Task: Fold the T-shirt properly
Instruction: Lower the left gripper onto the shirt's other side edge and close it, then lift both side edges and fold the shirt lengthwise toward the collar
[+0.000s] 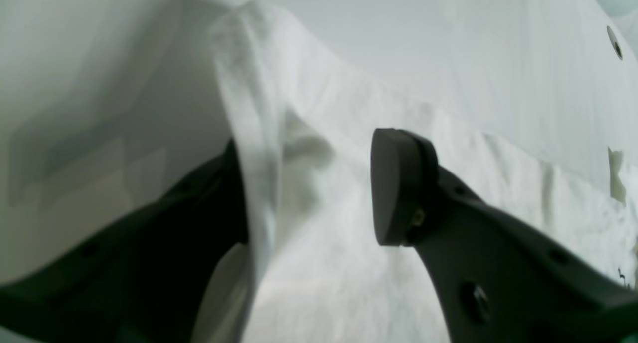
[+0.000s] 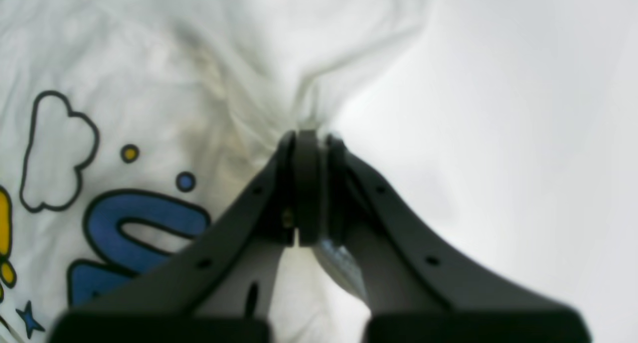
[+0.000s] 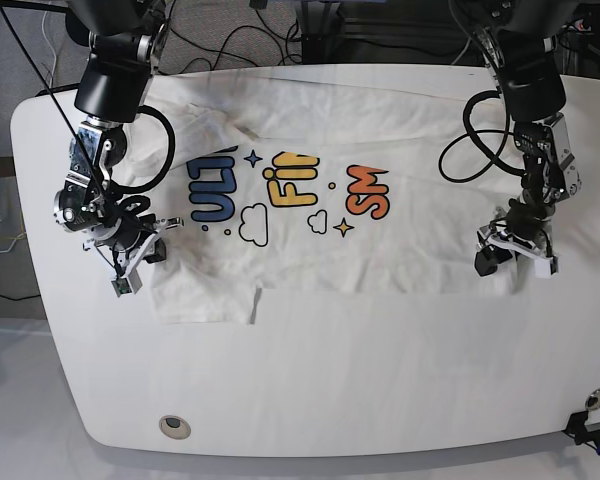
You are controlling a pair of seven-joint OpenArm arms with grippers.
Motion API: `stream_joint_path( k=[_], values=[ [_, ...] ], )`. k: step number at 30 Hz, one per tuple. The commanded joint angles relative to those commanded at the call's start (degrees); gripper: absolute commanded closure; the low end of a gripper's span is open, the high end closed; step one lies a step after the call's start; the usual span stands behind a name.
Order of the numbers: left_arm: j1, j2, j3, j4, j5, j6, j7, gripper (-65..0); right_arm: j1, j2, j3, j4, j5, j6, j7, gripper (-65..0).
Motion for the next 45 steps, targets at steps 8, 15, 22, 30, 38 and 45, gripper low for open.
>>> stream_joint_path(
  k=[8,15,22,30,38,45],
  values=[
    [0.09,0.0,-0.18,0.0,-0.09,0.0,-0.18,0.0,0.0,0.0,0.0,0.0,0.0,0.09,0.0,0.0],
    [0.0,-0.18,-2.99,0.26,-0.09,-0.09,-0.18,0.0,0.0,0.0,0.0,0.0,0.0,0.09,0.0,0.0],
    [3.34,-0.35,-3.16,11.87,-0.09,-0.09,0.18,0.0,0.09,0.0,0.0,1.76,0.0,0.09,-0.18,0.0],
    [8.44,-0.35,-3.16,22.33,-0.09,-0.09,0.26,0.0,-0.26,-1.14,0.0,10.37,0.09,0.09,-6.42,0.0],
    [16.09,-0.44,-3.16,31.47,-0.09,-0.09,0.26,0.0,-3.52,-2.2,0.0,20.75,0.09,0.09,-14.77,0.0],
    [22.68,-4.13,-3.16,35.69,-0.09,-0.09,0.18,0.0,-11.16,-2.29,0.0,30.95,0.09,0.09,-18.02,0.0]
  ],
)
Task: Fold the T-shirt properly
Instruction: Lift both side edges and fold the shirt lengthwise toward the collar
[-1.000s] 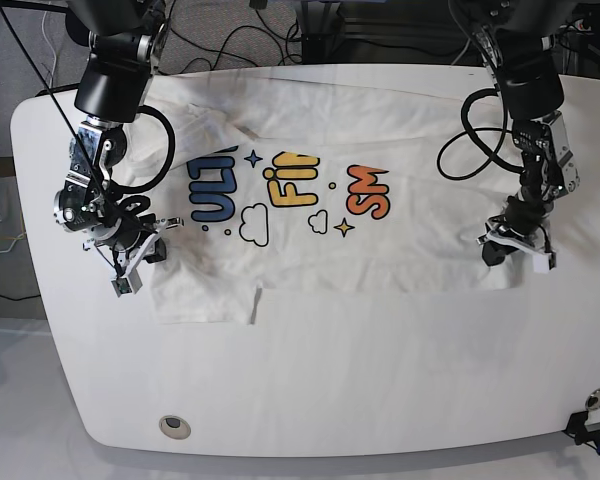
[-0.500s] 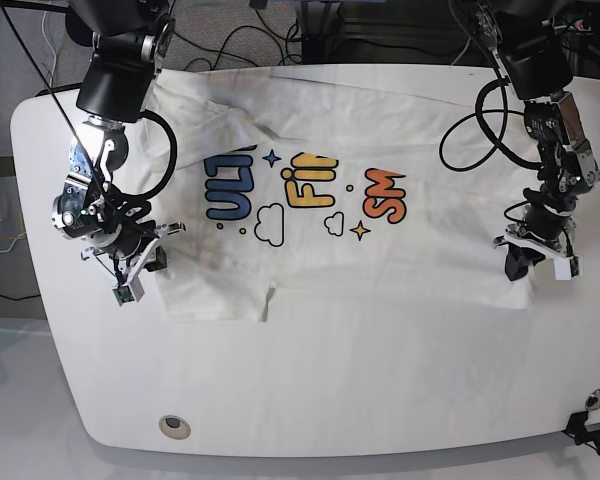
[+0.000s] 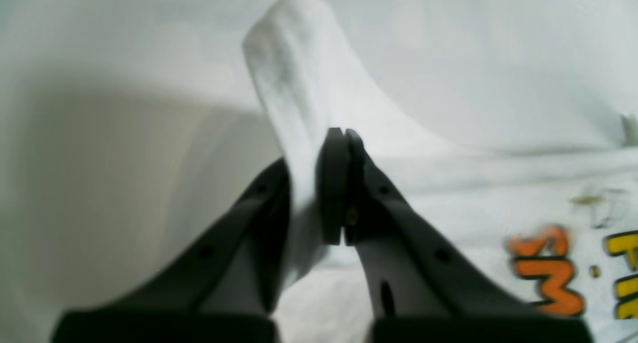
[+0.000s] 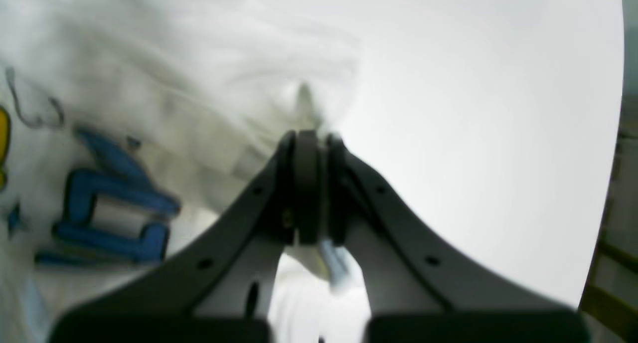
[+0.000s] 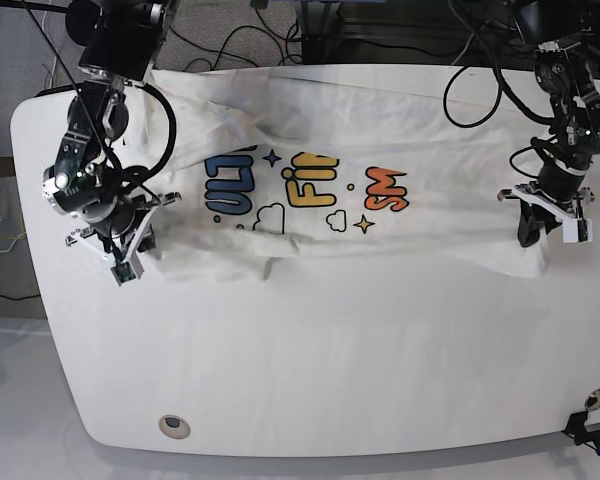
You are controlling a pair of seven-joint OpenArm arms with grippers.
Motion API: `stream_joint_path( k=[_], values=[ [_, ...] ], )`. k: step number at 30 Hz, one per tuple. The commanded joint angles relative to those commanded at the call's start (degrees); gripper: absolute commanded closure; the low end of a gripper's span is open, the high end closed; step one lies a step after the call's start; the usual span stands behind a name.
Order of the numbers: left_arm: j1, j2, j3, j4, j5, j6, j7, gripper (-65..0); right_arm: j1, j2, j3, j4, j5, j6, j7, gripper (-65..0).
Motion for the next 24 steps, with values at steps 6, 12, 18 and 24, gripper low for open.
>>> stream_joint_path(
  k=[6,12,18,24],
  values=[
    [3.25,-3.16,0.0,0.0,0.0,0.0,-0.18,0.0,-3.78,0.09,0.09,4.13,0.0,0.0,-6.33,0.0],
    [6.24,-5.01,-0.09,0.0,0.0,0.0,-0.18,0.0,-8.7,0.09,0.09,4.31,-0.09,0.0,-6.51,0.0],
    [11.08,-7.3,-0.09,0.0,0.35,0.0,0.0,0.0,-12.66,0.0,0.09,4.22,-0.09,0.0,-6.51,0.0],
    [15.3,-9.05,0.18,0.0,0.44,0.0,0.18,0.0,-14.24,0.0,0.0,3.87,0.0,0.0,-6.51,0.0]
  ],
)
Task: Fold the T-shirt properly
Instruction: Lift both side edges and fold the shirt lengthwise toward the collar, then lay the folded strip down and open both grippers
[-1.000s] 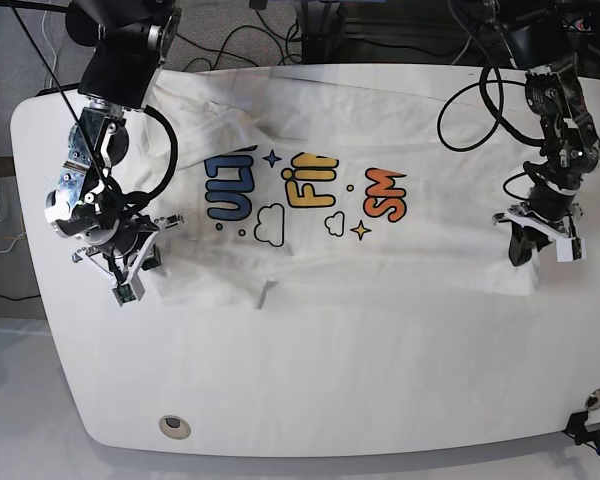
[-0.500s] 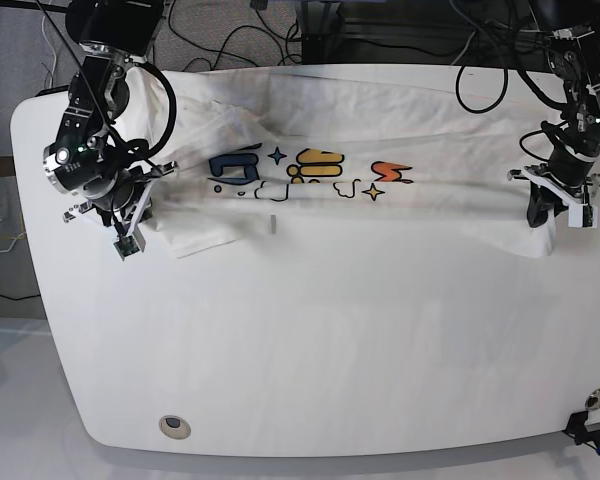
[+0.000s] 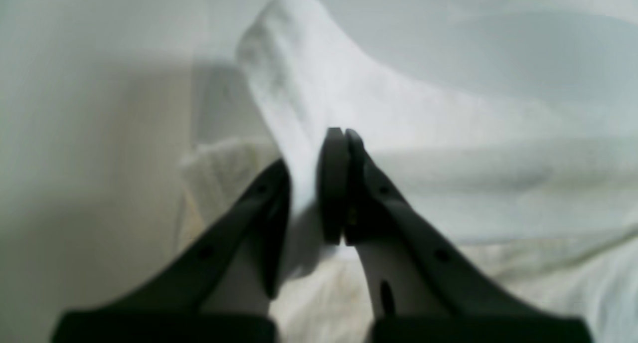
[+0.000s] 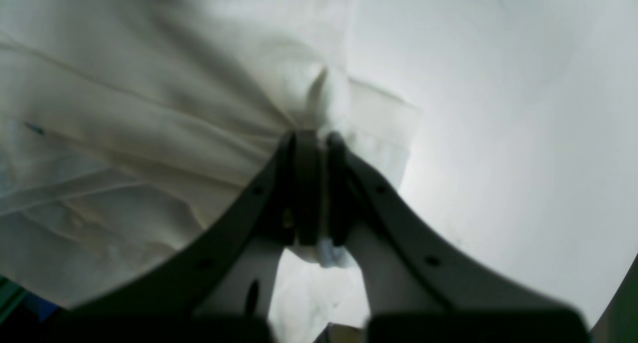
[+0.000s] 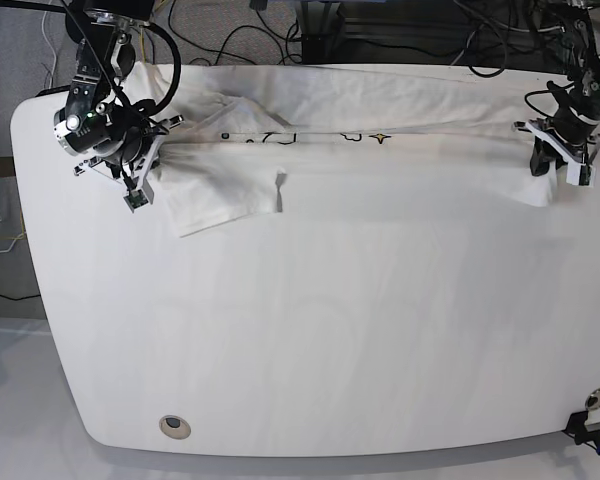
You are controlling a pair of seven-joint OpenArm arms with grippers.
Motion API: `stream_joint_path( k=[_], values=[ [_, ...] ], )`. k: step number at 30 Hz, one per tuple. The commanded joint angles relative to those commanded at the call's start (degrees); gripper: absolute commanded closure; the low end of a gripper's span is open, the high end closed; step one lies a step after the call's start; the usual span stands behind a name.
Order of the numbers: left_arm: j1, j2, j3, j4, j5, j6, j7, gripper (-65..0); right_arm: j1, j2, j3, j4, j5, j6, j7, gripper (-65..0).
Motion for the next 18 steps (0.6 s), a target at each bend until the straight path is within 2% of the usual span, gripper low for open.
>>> stream_joint_path(
  k=[2,4,6,9,13,16,18],
  values=[
    [0.09,0.0,0.0,0.0,0.0,0.0,1.49,-11.4,-0.18,-0.09,0.0,0.0,0.0,0.0,0.0,-1.4],
    [0.09,0.0,-0.09,0.0,0.0,0.0,3.87,-24.9,-0.18,-0.09,0.0,0.0,0.0,-0.09,0.0,-12.3],
    [0.09,-0.53,-0.09,0.0,0.0,0.26,4.84,-32.0,-0.26,-0.09,0.0,0.0,0.0,-0.09,0.0,-22.9],
    [0.09,-1.93,-0.09,0.0,0.7,0.26,5.19,-32.1,-0.26,-0.09,0.0,0.0,0.0,-0.09,0.0,-32.7],
    [0.0,-2.02,-0.62,0.97,1.49,0.26,5.01,-32.1,-0.26,-0.09,0.0,0.0,0.0,-0.09,0.0,-33.2],
    [0.09,-1.67,-4.48,4.48,1.49,0.09,5.01,-32.1,-0.26,-0.09,0.0,0.09,0.0,-0.09,0.0,-33.2],
    [0.09,-1.58,-4.84,5.19,1.41,0.09,5.01,-32.1,-0.09,-0.09,0.0,0.09,0.0,-0.09,0.0,-33.2]
  ],
)
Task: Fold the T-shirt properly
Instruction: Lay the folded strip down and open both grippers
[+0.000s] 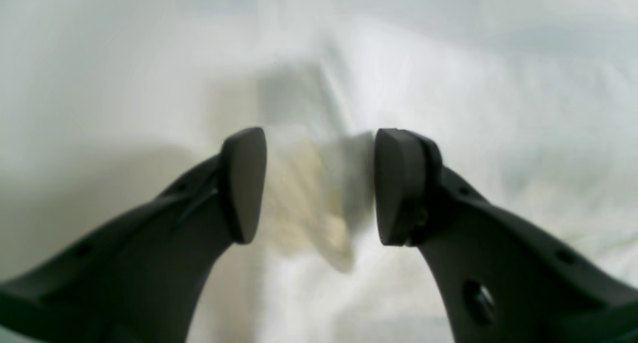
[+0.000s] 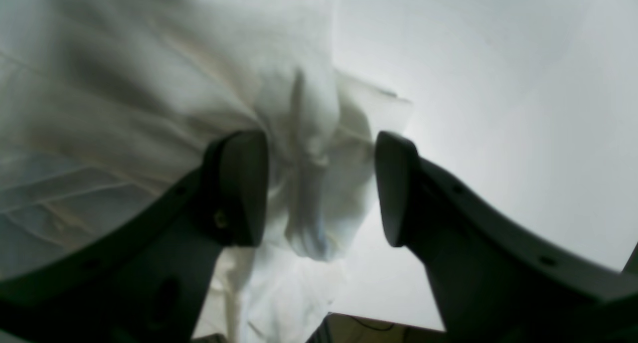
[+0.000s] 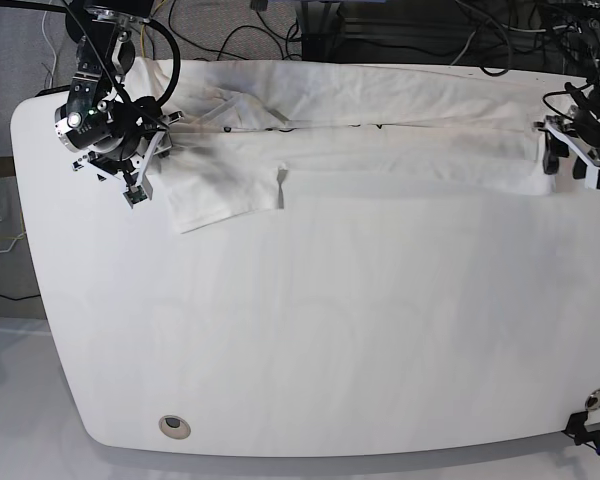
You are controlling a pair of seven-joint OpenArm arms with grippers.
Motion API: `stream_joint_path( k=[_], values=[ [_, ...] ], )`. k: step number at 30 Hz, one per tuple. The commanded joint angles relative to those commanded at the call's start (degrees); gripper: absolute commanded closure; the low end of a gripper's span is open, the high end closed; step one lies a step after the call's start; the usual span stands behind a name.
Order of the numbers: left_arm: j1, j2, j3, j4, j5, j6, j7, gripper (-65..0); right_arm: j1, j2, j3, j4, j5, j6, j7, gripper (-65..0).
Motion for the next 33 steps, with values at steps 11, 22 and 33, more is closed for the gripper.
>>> stream_joint_path(
  k=[11,22,33],
  values=[
    [-6.59,2.11,3.43,-5.8,-2.37,-0.09,0.09,-32.5,0.35,-1.49,0.0,0.0,0.0,0.0,0.0,-33.2],
    [-6.68,2.46,3.43,-9.76,-5.8,-0.09,0.09,-29.1,0.35,-1.67,0.0,0.0,0.0,0.0,0.0,-33.2],
    [-6.77,2.46,3.34,-9.49,-5.89,-0.09,0.09,0.0,0.35,-1.67,0.0,0.0,0.0,0.0,0.0,-33.2]
  ],
)
